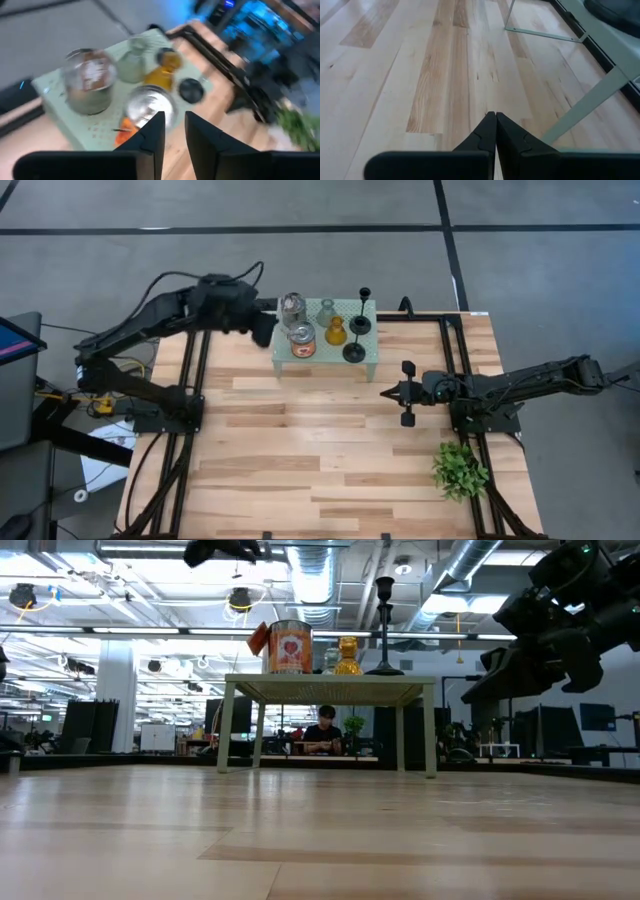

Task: Pick & Place candle stick holders
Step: Return to Home Position

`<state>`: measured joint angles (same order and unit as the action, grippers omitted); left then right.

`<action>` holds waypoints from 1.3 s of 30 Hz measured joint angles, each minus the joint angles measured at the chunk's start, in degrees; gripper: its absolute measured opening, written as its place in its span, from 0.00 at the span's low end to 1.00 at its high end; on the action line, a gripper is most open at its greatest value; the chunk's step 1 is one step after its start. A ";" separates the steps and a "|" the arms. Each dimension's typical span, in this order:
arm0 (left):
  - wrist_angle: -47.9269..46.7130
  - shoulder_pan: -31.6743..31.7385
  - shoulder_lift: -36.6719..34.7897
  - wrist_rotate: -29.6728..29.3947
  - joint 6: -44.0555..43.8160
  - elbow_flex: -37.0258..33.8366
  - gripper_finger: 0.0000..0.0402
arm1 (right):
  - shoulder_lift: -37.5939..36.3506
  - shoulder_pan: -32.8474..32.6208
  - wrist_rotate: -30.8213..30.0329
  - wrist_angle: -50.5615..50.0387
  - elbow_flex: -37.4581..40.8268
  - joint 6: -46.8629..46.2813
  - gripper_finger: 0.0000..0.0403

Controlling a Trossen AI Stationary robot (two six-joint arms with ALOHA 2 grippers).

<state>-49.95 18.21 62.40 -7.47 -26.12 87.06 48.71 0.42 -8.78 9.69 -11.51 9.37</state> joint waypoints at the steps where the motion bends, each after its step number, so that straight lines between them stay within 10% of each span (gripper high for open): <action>1: 0.05 -1.72 -0.71 -0.40 2.16 0.01 0.18 | 0.00 0.00 0.00 0.00 0.00 -0.23 0.00; 12: 0.36 -26.04 -5.14 -19.88 18.51 -3.66 0.01 | -0.08 -0.02 2.74 3.84 -0.08 -0.88 0.00; 24: 4.61 -41.16 -14.05 -23.33 23.36 -16.90 0.01 | -2.65 -0.05 8.94 -8.59 -12.22 1.16 0.00; 31: 15.21 -48.55 -22.91 -29.37 31.94 -28.41 0.01 | -15.55 -0.02 8.83 -18.38 -14.84 2.14 0.00; 39: 34.79 -48.53 -34.83 -22.32 46.31 -43.11 0.00 | -39.17 -0.02 8.97 -27.31 -14.80 4.87 0.00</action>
<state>-15.16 -30.32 27.57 -29.79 20.18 43.95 9.54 0.40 0.19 -17.61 -26.30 14.24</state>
